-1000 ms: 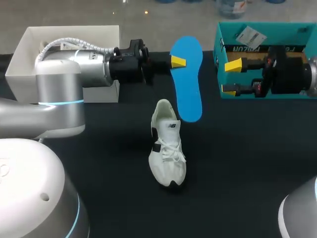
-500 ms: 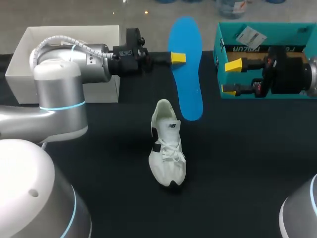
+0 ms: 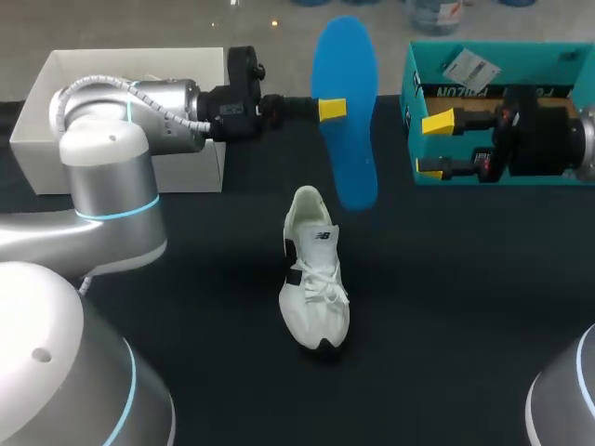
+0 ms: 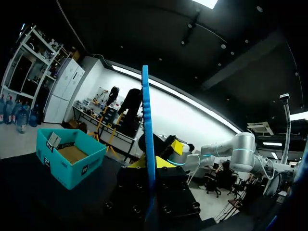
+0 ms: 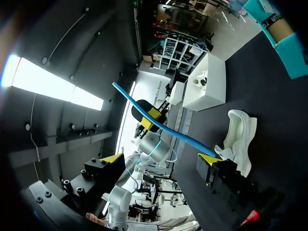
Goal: Take the shoe out of the shoebox, open the shoe tongue, remove and reinsert the insole, then place the shoe into the shoebox
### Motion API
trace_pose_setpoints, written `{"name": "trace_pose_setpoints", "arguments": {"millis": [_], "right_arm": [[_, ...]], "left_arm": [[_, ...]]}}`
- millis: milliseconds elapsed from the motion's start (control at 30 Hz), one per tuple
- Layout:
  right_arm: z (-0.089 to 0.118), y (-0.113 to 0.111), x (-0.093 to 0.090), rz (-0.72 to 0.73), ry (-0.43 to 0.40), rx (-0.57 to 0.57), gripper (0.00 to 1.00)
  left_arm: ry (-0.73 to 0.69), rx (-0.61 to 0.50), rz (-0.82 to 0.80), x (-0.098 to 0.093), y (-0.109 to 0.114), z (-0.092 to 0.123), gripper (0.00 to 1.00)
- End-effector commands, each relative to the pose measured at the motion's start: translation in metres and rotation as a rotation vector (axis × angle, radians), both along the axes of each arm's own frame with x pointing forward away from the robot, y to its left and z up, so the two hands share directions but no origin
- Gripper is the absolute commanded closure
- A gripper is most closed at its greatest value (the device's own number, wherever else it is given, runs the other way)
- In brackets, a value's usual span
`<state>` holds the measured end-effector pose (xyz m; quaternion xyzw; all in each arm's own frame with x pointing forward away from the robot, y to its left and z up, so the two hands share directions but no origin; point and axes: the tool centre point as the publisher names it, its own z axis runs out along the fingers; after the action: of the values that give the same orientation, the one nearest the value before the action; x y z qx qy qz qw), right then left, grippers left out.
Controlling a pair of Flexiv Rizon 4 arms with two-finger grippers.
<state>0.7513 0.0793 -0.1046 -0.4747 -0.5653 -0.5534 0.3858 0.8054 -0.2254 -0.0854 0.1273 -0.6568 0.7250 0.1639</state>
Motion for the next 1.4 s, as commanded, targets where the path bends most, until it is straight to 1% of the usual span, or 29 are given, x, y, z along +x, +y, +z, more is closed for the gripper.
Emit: {"name": "trace_pose_setpoints", "arguments": {"millis": [33, 167, 300, 367, 433, 467, 567, 667, 700, 733, 767, 1400], "right_arm": [[0.0, 0.002, 0.001, -0.001, 0.0, -0.001, 0.0], [0.0, 0.002, 0.001, -0.001, 0.0, -0.001, 0.0], [0.0, 0.002, 0.001, -0.001, 0.0, -0.001, 0.0], [0.0, 0.002, 0.001, -0.001, 0.0, -0.001, 0.0], [0.0, 0.002, 0.001, -0.001, 0.0, -0.001, 0.0], [0.0, 0.002, 0.001, -0.001, 0.0, -0.001, 0.0], [0.0, 0.002, 0.001, -0.001, 0.0, -0.001, 0.0], [0.0, 0.002, 0.001, -0.001, 0.0, -0.001, 0.0], [0.0, 0.002, 0.001, -0.001, 0.0, -0.001, 0.0], [0.0, 0.002, 0.001, -0.001, 0.0, -0.001, 0.0], [0.0, 0.002, 0.001, -0.001, 0.0, -0.001, 0.0], [0.0, 0.002, 0.001, -0.001, 0.0, -0.001, 0.0]], "left_arm": [[-0.231, -0.01, -0.005, -0.003, 0.001, -0.002, 1.0], [-0.538, -0.024, 0.011, -0.003, 0.001, -0.003, 1.0], [-0.75, -0.066, 0.049, 0.0, 0.002, -0.007, 1.0], [-0.906, -0.074, 0.046, 0.002, 0.003, -0.01, 1.0], [-1.117, -0.075, 0.008, 0.004, 0.004, -0.014, 1.0], [-1.258, -0.072, -0.013, 0.006, 0.004, -0.015, 1.0], [-1.454, -0.035, -0.061, 0.008, 0.005, -0.018, 1.0], [-1.509, 0.008, -0.087, 0.007, 0.004, -0.017, 1.0], [-1.506, 0.014, -0.086, 0.006, 0.004, -0.015, 1.0], [-1.473, 0.011, -0.063, 0.005, 0.004, -0.012, 1.0], [-1.389, 0.019, -0.039, 0.003, 0.004, -0.009, 1.0], [-1.389, 0.019, -0.039, 0.003, 0.004, -0.009, 1.0]]}}
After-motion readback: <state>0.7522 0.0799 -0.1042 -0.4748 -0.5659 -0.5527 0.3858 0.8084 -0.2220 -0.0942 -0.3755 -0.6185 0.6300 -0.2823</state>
